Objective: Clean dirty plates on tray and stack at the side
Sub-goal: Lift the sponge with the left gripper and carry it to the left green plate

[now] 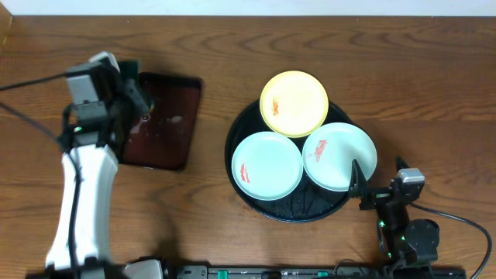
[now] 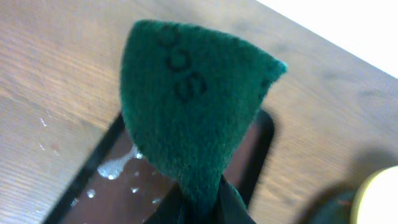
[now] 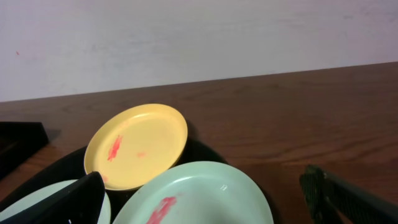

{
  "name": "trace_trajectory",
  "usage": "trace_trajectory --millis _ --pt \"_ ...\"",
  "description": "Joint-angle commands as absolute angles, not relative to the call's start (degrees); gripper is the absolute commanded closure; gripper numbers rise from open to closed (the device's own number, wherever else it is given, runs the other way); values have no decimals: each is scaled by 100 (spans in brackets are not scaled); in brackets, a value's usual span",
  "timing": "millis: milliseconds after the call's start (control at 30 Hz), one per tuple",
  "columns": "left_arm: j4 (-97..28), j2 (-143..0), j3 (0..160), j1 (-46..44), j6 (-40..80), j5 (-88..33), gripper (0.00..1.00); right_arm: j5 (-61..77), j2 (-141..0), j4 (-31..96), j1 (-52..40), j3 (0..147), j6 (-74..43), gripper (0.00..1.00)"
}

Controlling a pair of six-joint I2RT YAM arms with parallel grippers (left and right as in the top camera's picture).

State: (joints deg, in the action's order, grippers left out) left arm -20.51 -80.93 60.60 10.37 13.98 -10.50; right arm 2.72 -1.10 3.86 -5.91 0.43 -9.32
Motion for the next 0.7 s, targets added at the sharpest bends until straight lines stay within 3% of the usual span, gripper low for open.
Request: trace_trajectory --millis 0,67,267,433,567,667 --pt "-2067 -8989 5732 1035 1516 -1004 92 237 -93 408 -556 32 -849 1" --pt "-2226 -8927 5846 1033 1518 -1081 92 237 -93 408 -556 32 -849 1" --pt "-2655 -7360 6335 1026 1557 -2794 92 237 -93 410 -556 32 -849 1" --pt "-3162 -6173 6333 703 2250 -2805 93 237 -93 410 -556 32 -849 1" --pt "-3754 -5872 6289 10 2587 -2808 93 239 -93 408 -556 32 -849 1" --pt "-4132 -6051 6014 -1072 2781 -2805 92 237 -93 410 -556 32 -849 1"
